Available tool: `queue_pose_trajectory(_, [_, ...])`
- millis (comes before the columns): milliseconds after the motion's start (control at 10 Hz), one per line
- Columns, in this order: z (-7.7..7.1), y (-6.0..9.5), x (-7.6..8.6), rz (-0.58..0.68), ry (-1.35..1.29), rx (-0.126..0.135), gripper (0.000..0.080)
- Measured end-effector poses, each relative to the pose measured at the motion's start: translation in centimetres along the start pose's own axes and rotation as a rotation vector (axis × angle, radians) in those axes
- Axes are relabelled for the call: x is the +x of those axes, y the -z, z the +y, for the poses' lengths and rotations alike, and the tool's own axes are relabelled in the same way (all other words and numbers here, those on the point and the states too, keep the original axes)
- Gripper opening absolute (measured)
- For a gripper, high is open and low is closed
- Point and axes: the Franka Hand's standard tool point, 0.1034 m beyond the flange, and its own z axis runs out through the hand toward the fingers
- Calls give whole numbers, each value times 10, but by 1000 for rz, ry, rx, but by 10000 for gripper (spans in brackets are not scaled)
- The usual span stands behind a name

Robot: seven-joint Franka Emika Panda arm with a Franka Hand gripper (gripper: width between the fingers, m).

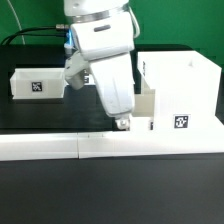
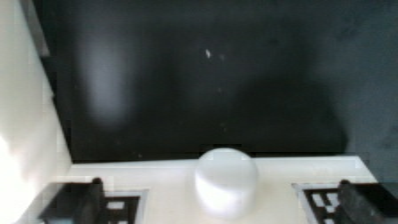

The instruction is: Assemble drawer

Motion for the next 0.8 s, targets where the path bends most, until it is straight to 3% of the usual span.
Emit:
queue_pose_trajectory(100, [-1,-2,3,-1,-6,-5,648])
queue_pose_trajectory(500, [-9,6,-29,-19,-23,2,648])
queue_pose_trajectory(800, [-31,-1,-30,-22,-27,30,648])
